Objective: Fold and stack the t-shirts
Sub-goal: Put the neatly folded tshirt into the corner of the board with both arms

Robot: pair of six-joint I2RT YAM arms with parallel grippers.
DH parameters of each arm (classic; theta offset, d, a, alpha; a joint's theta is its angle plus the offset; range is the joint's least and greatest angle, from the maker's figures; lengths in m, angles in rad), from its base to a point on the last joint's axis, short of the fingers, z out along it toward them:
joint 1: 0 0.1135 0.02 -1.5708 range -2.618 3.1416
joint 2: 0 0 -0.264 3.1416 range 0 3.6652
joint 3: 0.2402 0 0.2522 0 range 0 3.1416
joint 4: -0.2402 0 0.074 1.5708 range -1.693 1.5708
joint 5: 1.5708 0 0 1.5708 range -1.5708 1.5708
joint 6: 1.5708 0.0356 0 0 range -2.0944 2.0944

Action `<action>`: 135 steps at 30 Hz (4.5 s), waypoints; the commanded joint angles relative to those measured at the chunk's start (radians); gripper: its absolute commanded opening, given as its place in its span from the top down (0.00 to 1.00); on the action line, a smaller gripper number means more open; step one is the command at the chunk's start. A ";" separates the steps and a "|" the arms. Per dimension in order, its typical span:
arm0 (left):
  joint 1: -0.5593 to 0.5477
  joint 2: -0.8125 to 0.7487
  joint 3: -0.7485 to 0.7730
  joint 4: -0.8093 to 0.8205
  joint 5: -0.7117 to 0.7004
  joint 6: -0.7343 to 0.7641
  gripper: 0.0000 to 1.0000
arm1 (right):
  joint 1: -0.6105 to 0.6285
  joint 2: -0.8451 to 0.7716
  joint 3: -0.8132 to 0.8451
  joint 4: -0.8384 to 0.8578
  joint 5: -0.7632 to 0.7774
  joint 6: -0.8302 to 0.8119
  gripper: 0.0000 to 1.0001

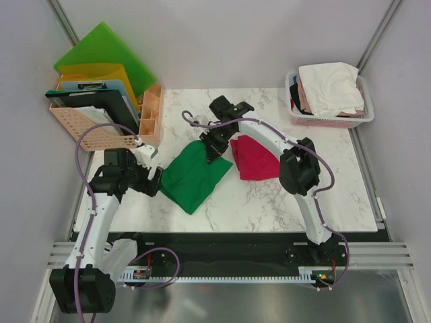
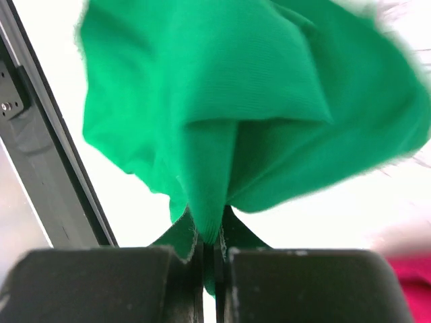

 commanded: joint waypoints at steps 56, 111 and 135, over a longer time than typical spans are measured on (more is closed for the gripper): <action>0.001 0.446 0.093 0.142 0.274 -0.003 0.00 | -0.154 -0.190 0.060 -0.028 0.162 0.038 1.00; -0.062 1.105 0.414 0.206 0.953 -0.229 0.00 | -0.183 -0.710 -0.494 0.264 0.680 0.118 0.21; -0.165 1.287 0.638 0.377 0.565 -0.569 0.00 | -0.280 -0.839 -0.740 0.370 0.544 0.052 0.19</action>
